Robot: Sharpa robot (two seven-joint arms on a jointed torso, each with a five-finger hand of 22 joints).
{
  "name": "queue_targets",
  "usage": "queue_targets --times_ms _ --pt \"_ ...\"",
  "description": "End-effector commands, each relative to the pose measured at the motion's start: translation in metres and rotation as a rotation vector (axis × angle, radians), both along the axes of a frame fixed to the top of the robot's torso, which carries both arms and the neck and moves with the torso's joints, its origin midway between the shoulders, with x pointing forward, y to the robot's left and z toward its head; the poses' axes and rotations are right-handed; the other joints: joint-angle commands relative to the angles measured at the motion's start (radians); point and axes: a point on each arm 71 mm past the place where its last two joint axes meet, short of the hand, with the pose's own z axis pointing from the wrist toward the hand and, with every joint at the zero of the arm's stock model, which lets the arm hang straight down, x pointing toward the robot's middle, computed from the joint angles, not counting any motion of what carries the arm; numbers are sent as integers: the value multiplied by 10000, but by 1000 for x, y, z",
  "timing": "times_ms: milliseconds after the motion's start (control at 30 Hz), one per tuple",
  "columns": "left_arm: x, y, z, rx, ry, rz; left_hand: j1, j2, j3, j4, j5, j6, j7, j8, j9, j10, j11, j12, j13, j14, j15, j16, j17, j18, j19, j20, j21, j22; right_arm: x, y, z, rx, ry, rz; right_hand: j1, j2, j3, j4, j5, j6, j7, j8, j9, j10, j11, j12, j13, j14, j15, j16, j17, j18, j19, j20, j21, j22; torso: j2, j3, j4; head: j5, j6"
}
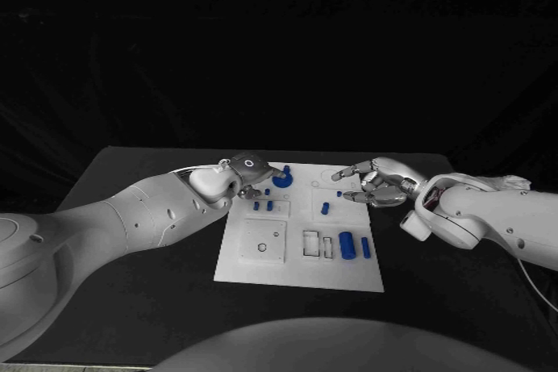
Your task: Assemble the parts on the task board
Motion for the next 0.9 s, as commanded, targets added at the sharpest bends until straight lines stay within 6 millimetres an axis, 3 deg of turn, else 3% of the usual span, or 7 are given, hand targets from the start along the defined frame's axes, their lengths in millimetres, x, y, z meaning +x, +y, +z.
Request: queue_targets --times_ms 33,200,467,567,667,800,900 --pt "1 1 8 -674 -404 -102 124 10 -151 63 -55 281 31 57 -23 -231 35 -61 -144 21 94 -63 -17 150 2 64 -45 2125 0 0 -1 -31 73 80 -68 3 8 41 -53 89 13 26 6 1098 -53 -52 2582 1042 18 35 2633 47 37 -6 35 1253 -3 1 0 45 0" --pt "4 9 18 -1446 -481 23 269 18 -472 431 -565 1316 101 169 -34 -657 17 -13 -595 129 84 -5 23 136 61 68 -1 2144 0 -2 -1 -58 74 37 -51 1 17 29 -57 98 8 26 3 1098 -56 -52 2582 1042 15 35 2633 48 36 -8 33 1253 -2 3 1 132 0" --pt "18 28 60 -2071 -1273 252 423 -199 -918 1371 -1442 1891 145 150 -226 -950 -39 223 -1028 231 44 37 36 128 106 72 14 2157 2 -3 -1 -66 33 -56 -145 -15 -26 117 -121 107 76 10 -14 1098 -45 -52 2582 1042 17 35 2633 51 29 -10 15 1245 -12 3 -1 267 0" --pt "23 38 80 -2109 -1676 343 412 -332 -1094 1838 -1679 1964 164 127 -308 -1094 -50 285 -1155 235 44 25 8 132 98 73 -14 2151 5 -3 1 -75 -61 -81 -293 -24 -122 291 -511 121 159 -15 -43 1098 -6 -52 2582 1042 46 35 2633 49 22 4 -17 1232 -24 0 -7 289 0" --pt "25 51 101 -2391 -2081 425 -784 -425 -1456 1940 -1764 2040 206 128 -368 -1186 -78 328 -1220 174 32 -23 -50 149 37 66 -106 2126 10 0 8 -57 -347 -119 -519 -57 -325 608 -1229 148 289 -46 -81 1080 94 -62 2569 1042 117 35 2633 73 -118 71 -229 1164 -23 7 -3 268 0" --pt "19 68 118 -3526 -2170 348 -2221 -654 -1581 1956 -1772 2231 366 173 -405 -1064 -76 478 -1209 -190 32 -294 -376 235 -272 74 -537 2003 18 3 20 -230 -771 -193 -758 -214 -705 1103 -2264 304 560 -22 -110 -890 329 -1382 1139 330 325 -446 1998 296 -1082 267 -1524 728 -9 -10 10 220 0" --pt "11 79 123 -4794 -1696 311 -2640 -552 -1623 1931 -1702 2479 539 215 -426 -944 -72 650 -1187 -1951 129 -1733 -1978 654 -1992 175 -2870 1333 25 5 30 -545 -1367 -135 -1029 -393 -1069 1564 -2772 354 647 -27 -133 -3484 400 -3849 -1172 -496 446 -1165 1140 463 -1478 338 -2336 420 -8 -44 19 260 0"
